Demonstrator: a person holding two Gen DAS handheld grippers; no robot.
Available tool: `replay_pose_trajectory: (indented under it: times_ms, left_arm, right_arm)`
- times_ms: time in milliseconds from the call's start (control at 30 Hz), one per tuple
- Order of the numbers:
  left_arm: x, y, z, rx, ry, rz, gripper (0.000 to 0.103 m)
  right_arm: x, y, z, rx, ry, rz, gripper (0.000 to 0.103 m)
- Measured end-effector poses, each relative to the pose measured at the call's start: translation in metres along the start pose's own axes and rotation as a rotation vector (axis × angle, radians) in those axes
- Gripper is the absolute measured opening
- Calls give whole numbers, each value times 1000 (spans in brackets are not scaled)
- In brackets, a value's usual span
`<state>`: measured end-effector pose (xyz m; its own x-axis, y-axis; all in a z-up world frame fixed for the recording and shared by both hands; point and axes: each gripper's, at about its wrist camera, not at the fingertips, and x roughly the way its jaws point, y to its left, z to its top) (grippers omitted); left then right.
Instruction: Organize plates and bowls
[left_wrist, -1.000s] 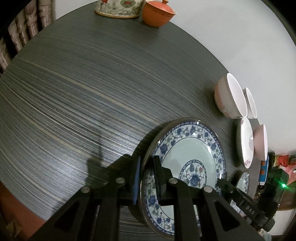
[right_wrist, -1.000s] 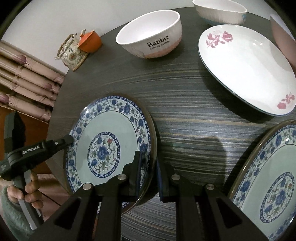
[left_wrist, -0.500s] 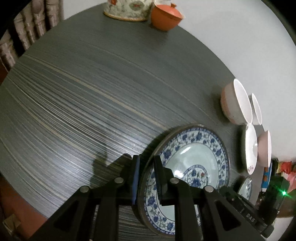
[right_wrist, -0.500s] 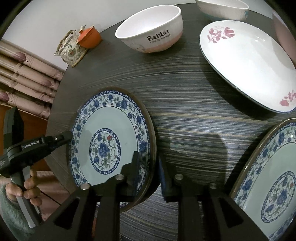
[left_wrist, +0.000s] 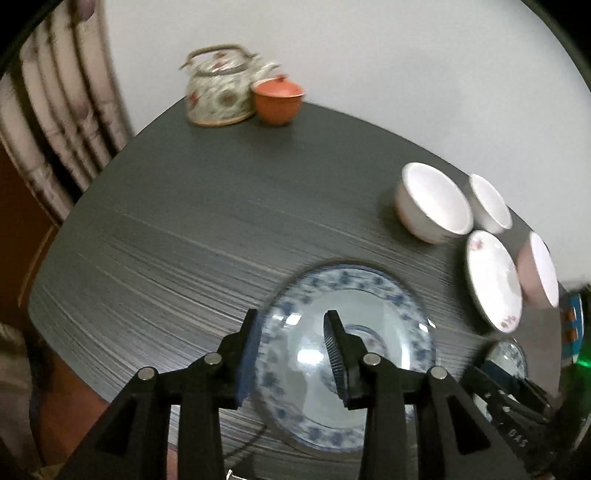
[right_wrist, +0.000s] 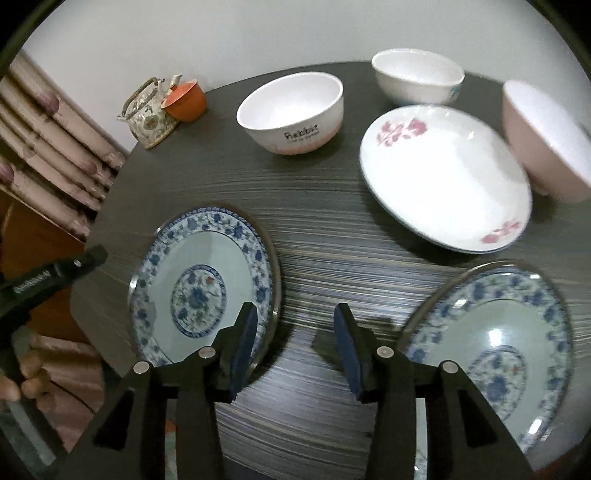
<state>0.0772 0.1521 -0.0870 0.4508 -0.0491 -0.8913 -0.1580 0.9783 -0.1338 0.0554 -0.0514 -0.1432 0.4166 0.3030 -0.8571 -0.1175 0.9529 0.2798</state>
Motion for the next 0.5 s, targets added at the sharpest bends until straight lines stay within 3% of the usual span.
replay_pose_trajectory:
  times_ms: [233, 500]
  left_arm:
    - [-19, -61, -29, 80, -36, -38, 45]
    - [-16, -103, -57, 116, -8, -83, 45]
  right_arm:
    - [-30, -5, -12, -47, -62, -48, 44]
    - [-56, -25, -29, -23, -111, -53, 44]
